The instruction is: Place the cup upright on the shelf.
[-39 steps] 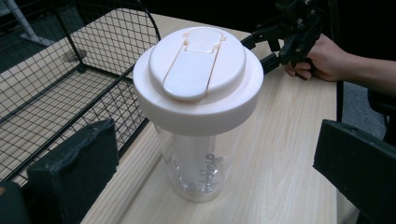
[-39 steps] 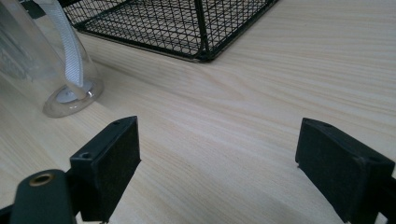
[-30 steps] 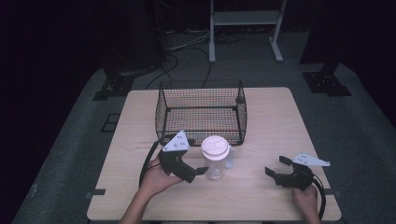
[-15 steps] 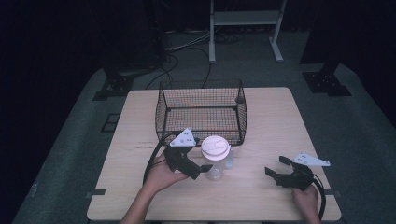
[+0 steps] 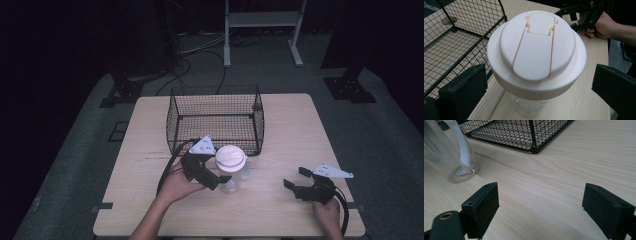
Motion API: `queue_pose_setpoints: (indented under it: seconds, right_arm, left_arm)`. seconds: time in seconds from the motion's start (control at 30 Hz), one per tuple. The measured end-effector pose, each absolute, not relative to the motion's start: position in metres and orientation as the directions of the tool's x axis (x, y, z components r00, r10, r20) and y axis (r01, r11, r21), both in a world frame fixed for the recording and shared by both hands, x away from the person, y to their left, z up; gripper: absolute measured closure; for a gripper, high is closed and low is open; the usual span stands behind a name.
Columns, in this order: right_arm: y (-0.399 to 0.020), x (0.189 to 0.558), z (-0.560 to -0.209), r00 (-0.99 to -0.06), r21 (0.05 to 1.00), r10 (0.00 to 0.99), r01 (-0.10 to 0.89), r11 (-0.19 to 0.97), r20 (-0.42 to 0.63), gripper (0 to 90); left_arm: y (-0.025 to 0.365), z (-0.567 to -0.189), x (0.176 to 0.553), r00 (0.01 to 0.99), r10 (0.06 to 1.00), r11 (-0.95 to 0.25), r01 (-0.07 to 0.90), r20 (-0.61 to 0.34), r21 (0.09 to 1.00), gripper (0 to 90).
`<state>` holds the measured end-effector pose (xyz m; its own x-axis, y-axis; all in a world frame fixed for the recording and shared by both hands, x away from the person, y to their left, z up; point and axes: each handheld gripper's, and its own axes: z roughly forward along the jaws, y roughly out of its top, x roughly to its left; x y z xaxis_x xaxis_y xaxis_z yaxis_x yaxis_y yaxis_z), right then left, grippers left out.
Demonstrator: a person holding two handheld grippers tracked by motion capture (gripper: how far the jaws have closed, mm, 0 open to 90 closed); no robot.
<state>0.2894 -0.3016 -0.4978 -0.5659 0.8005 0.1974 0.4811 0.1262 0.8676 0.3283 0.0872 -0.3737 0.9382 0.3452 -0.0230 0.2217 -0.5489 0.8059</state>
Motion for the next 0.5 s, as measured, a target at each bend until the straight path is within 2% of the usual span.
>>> queue_pose_setpoints:
  seconds: [0.5]
  right_arm:
    - [-0.302,0.290,-0.498,-0.569,0.868,0.798,0.480,0.127,0.198,12.9]
  left_arm:
    - [0.075,-0.376,0.335,0.943,0.330,-0.578,0.226,-0.029,0.784,0.0]
